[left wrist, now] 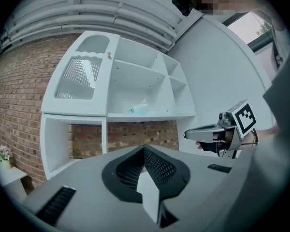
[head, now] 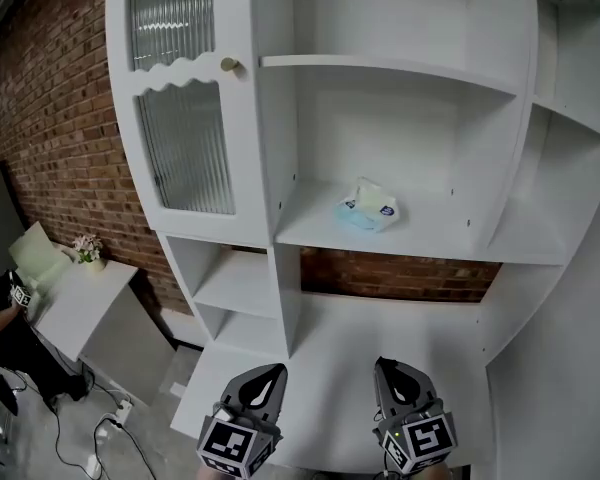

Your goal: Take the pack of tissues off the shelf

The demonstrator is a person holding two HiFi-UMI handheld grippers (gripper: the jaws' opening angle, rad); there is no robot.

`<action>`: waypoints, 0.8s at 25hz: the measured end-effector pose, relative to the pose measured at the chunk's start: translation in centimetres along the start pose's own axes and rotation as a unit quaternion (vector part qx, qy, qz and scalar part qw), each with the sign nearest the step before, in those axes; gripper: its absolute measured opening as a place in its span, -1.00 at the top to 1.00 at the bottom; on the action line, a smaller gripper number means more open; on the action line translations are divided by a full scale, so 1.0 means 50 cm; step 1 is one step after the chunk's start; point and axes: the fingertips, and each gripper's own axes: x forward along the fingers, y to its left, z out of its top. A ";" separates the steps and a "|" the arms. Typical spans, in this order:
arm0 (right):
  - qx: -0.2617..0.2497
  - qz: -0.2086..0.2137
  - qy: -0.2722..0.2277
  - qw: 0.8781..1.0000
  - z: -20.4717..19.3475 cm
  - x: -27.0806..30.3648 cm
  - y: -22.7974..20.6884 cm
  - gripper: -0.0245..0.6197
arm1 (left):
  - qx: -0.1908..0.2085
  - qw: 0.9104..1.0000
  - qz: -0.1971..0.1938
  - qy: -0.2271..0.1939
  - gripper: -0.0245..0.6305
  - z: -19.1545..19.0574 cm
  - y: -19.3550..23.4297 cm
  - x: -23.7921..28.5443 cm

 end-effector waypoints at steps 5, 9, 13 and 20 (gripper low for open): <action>-0.010 -0.020 -0.003 1.000 0.021 0.043 -0.046 0.90 | 0.004 1.000 -0.024 -0.011 0.91 0.019 0.018 0.071; -0.023 -0.044 -0.014 0.999 0.056 0.072 -0.073 0.90 | 0.004 0.999 -0.048 -0.016 0.91 0.032 0.034 0.118; -0.026 -0.066 -0.013 0.997 0.089 0.104 -0.091 0.90 | 0.012 0.997 -0.070 -0.033 0.91 0.061 0.052 0.154; -0.021 -0.117 -0.052 0.992 0.189 0.169 -0.156 0.64 | 0.028 0.994 -0.090 -0.053 0.91 0.099 0.088 0.189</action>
